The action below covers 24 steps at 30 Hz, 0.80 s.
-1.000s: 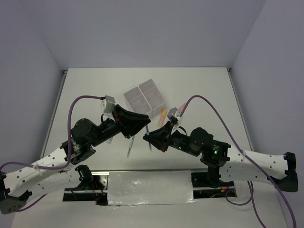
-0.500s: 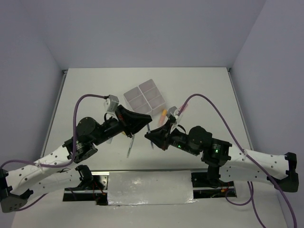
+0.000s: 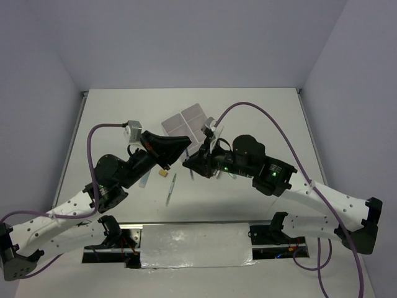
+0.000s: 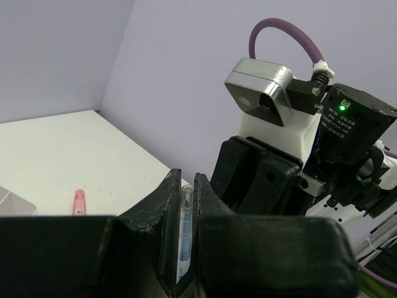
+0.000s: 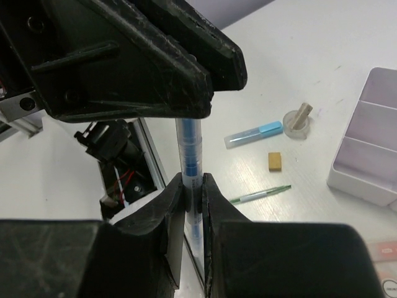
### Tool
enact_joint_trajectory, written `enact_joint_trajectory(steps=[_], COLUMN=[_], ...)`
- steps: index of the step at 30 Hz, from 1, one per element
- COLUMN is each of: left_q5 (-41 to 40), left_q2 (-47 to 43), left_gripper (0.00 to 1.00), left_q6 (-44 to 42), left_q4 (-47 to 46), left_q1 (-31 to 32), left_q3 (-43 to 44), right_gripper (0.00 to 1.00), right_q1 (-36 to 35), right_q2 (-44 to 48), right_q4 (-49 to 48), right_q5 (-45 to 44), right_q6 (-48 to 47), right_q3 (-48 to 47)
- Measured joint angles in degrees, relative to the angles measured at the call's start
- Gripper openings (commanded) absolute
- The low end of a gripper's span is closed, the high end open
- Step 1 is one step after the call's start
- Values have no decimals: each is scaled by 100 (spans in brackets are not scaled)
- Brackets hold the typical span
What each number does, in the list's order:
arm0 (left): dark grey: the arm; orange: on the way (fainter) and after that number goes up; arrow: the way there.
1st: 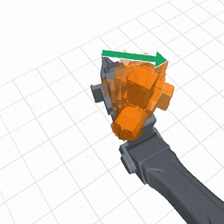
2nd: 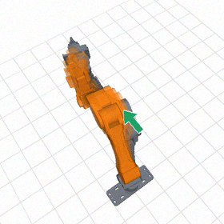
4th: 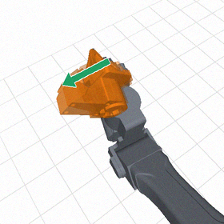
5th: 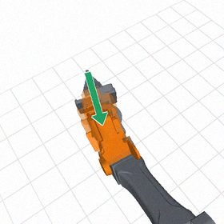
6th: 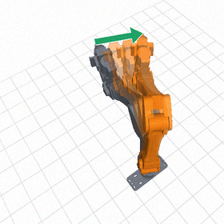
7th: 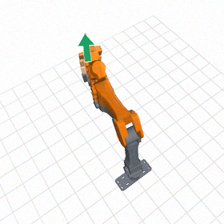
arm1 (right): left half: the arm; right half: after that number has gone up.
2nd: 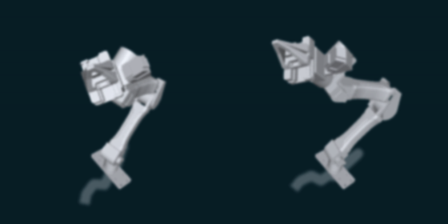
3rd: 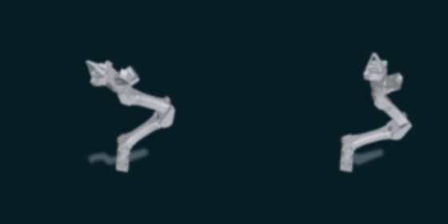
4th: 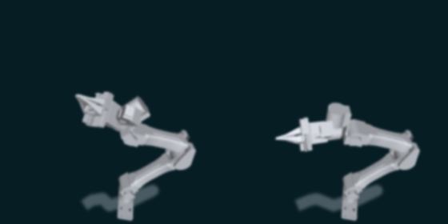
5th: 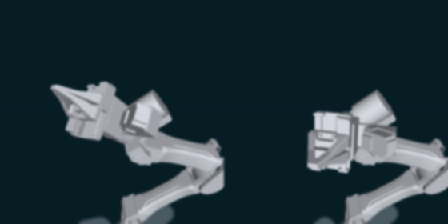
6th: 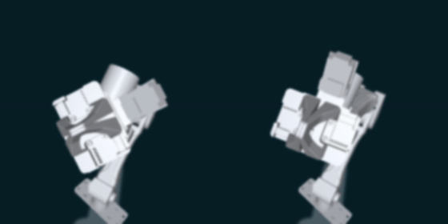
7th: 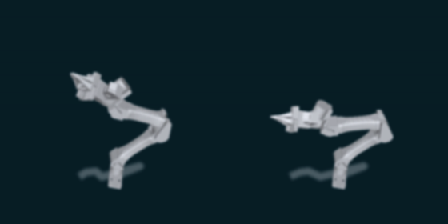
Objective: Sort the stationery into containers
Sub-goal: Close the pen cap on the pen.
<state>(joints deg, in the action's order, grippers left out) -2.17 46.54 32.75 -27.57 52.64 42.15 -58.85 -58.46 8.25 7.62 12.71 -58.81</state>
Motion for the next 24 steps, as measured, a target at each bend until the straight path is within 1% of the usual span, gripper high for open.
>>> enact_joint_trajectory(steps=[18,21,24], left_q5=[-136,-192,-249], left_q2=[37,0,-90], left_gripper=[0,0,0], left_q6=[-79,-107,-258], left_q4=[-892,-822,-450], left_q1=[28,44,44], left_q3=[-509,-542,-442], right_gripper=[0,0,0], right_q1=[396,422,437], right_q2=[-516,-614,-761], right_q4=[1224,1248,1108], right_q5=[758,872,997], right_q6=[-168,-184,-186], right_q3=[-929,-935,-894])
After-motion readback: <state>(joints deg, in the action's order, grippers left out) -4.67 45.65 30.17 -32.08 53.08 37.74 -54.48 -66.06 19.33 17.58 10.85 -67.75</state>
